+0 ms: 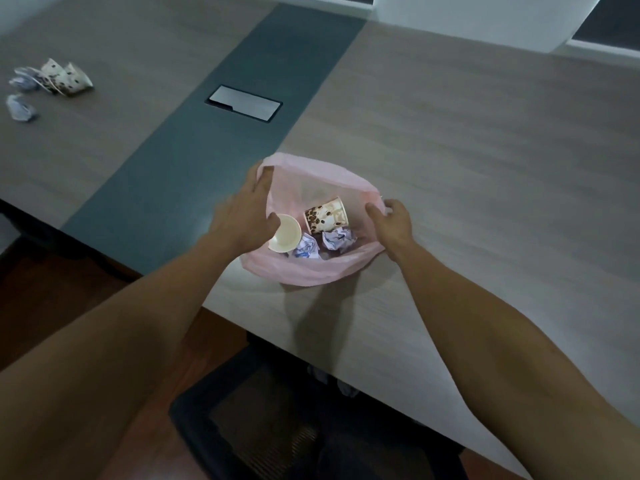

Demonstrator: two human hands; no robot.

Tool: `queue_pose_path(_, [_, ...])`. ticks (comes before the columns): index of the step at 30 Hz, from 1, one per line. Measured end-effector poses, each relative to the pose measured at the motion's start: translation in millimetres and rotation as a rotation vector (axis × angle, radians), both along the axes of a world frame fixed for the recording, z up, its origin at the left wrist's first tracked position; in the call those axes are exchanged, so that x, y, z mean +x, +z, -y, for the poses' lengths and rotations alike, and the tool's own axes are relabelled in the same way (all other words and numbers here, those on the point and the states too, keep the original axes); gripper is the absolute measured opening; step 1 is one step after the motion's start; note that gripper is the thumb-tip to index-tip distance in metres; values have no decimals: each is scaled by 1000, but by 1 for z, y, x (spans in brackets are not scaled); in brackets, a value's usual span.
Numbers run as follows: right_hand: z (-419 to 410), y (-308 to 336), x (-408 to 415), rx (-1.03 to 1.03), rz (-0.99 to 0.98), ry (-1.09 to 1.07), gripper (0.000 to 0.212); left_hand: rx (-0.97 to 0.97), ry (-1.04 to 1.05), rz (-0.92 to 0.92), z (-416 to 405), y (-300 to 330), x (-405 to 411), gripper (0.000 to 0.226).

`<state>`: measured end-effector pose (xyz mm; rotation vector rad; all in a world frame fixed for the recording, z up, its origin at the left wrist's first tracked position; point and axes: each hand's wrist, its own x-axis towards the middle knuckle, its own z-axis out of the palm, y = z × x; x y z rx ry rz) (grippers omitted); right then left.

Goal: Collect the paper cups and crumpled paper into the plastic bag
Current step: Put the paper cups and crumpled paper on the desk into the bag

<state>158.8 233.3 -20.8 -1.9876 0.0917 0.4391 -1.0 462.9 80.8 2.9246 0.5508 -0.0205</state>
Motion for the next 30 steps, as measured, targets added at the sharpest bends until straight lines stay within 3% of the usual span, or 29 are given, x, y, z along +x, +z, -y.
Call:
queue_pose_path(1, [-2, 0, 3, -20, 69, -20, 24, -10, 8, -1, 0, -3, -2, 82])
queue_pose_path(7, [10, 29, 8, -117, 253, -14, 35, -60, 8, 42, 11, 3, -6, 87])
queue_pose_path(13, [62, 82, 5, -181, 360, -71, 31, -129, -71, 119, 38, 27, 11, 85])
queue_pose_path(22, [185, 139, -22, -260, 471, -289, 32, -188, -268, 173, 135, 56, 50, 90])
queue_pose_path(30, [293, 141, -35, -301, 450, -380, 37, -208, -333, 148, 233, 48, 63, 89])
